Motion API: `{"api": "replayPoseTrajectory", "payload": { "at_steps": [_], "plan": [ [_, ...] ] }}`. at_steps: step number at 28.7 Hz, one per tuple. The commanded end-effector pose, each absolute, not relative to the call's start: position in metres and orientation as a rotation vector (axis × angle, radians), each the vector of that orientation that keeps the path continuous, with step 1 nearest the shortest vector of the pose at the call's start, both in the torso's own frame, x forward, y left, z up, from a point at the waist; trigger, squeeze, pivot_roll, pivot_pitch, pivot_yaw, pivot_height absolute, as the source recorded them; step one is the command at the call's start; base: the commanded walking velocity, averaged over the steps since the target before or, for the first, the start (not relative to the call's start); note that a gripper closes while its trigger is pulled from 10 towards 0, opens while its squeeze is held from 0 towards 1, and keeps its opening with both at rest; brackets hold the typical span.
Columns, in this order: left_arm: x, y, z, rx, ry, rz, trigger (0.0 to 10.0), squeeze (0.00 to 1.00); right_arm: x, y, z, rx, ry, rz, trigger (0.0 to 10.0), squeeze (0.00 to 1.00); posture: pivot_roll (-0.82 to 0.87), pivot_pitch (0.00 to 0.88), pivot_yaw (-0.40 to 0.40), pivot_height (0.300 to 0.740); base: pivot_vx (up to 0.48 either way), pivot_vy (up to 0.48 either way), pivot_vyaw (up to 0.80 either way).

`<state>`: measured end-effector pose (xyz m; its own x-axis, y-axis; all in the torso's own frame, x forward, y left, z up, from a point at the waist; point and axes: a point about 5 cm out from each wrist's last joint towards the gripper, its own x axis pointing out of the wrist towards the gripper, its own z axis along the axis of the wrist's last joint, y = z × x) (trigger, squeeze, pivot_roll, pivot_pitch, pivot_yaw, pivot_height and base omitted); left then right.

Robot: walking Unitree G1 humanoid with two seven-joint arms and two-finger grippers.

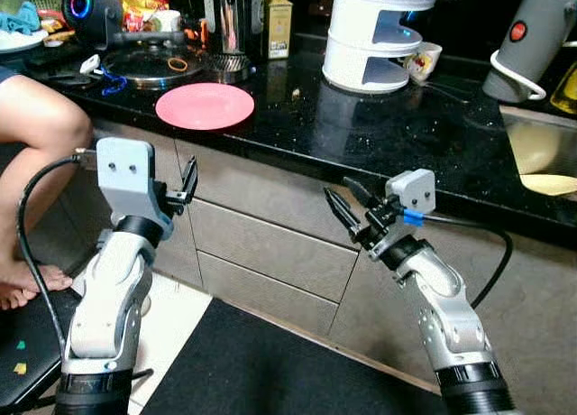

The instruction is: Kitchen organization

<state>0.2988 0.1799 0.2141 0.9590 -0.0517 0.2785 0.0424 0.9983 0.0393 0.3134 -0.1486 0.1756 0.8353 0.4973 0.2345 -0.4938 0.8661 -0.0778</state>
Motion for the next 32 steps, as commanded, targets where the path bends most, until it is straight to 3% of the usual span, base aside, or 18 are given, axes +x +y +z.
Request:
{"api": "replayPoseTrajectory", "payload": {
  "at_steps": [1, 32],
  "plan": [
    [0.2976, 0.1804, 0.2135, 0.045, -0.284, -0.052, 10.0, 0.00, 0.3133, -0.1492, 0.1721, -0.019, -0.240, 0.526, 10.0, 0.00, -0.05, 0.000, -0.070, 0.740, 0.319, 0.000, 0.00],
    [0.2968, 0.1771, 0.2117, 0.048, -0.279, -0.062, 10.0, 0.00, 0.3131, -0.1449, 0.1718, -0.018, -0.239, 0.553, 10.0, 0.00, -0.04, 0.000, -0.071, 0.740, 0.390, 0.000, 0.00]
  ]
}}
